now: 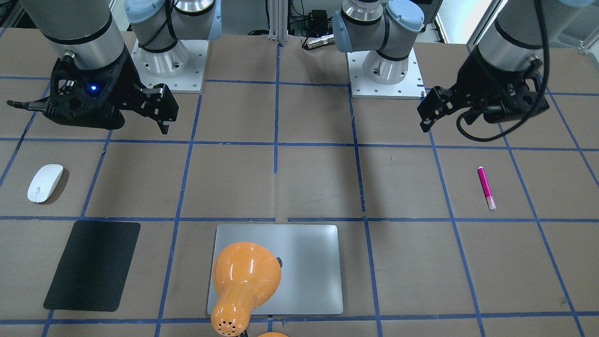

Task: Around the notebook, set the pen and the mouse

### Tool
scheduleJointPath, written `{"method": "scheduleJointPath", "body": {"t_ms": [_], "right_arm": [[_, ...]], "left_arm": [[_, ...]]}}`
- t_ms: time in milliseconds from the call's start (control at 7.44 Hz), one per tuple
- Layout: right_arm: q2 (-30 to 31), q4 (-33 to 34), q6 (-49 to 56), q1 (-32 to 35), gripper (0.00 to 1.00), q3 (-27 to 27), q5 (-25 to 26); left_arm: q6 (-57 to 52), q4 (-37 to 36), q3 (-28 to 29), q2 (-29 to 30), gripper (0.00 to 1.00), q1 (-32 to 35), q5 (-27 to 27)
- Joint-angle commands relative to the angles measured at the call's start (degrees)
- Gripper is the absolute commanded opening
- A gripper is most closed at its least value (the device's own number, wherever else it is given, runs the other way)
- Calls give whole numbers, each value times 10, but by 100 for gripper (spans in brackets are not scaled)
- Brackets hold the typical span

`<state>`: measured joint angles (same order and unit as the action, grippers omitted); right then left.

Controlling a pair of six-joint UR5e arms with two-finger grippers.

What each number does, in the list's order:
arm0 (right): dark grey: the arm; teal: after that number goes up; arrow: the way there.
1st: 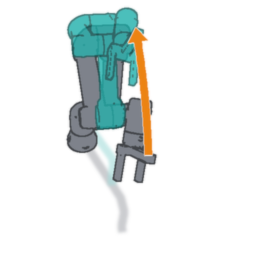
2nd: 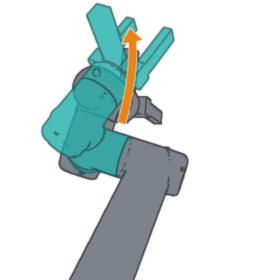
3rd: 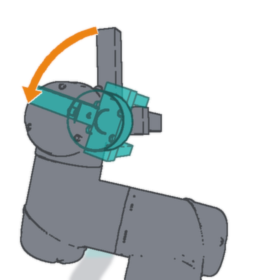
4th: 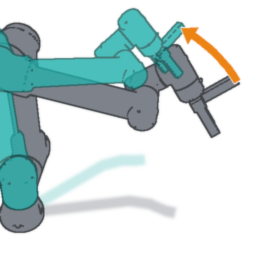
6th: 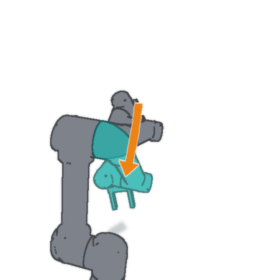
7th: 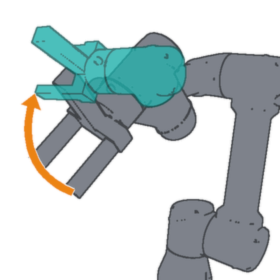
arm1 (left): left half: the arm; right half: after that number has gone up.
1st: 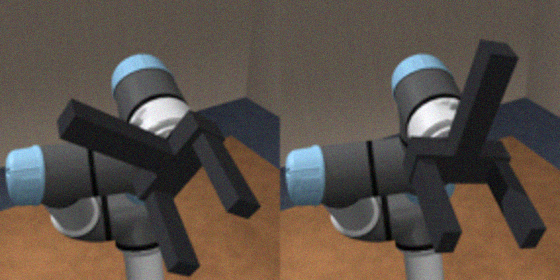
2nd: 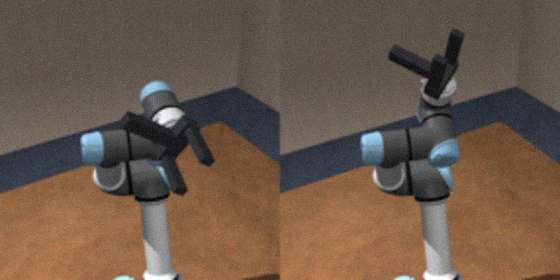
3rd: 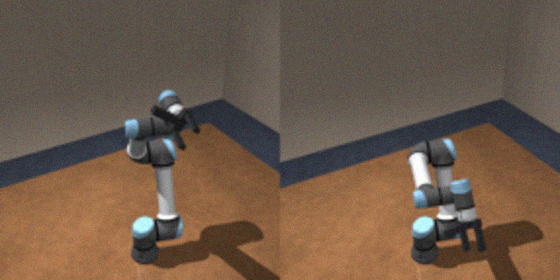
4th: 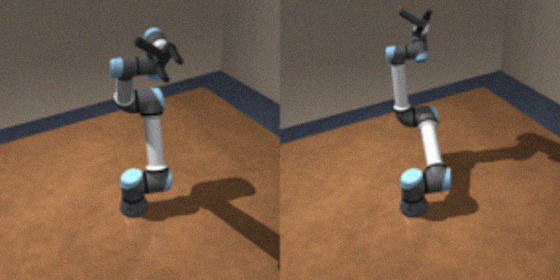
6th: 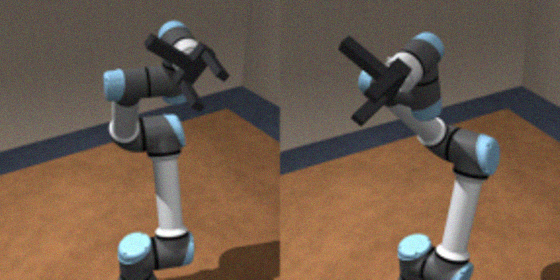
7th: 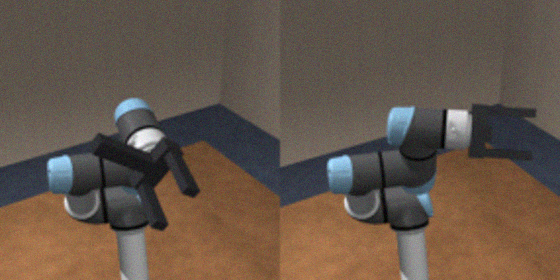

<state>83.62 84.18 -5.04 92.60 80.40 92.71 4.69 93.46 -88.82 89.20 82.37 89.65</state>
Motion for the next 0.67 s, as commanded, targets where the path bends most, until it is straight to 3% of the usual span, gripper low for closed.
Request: {"method": "scheduleJointPath", "body": {"t_ms": [0, 537], "right_arm": [[-1, 3, -1, -1, 100, 1, 0], [-1, -2, -1, -1, 100, 1, 2]], "left_arm": [[24, 0, 0, 10, 100, 65, 1], [15, 1, -3, 2, 100, 68, 1]]}}
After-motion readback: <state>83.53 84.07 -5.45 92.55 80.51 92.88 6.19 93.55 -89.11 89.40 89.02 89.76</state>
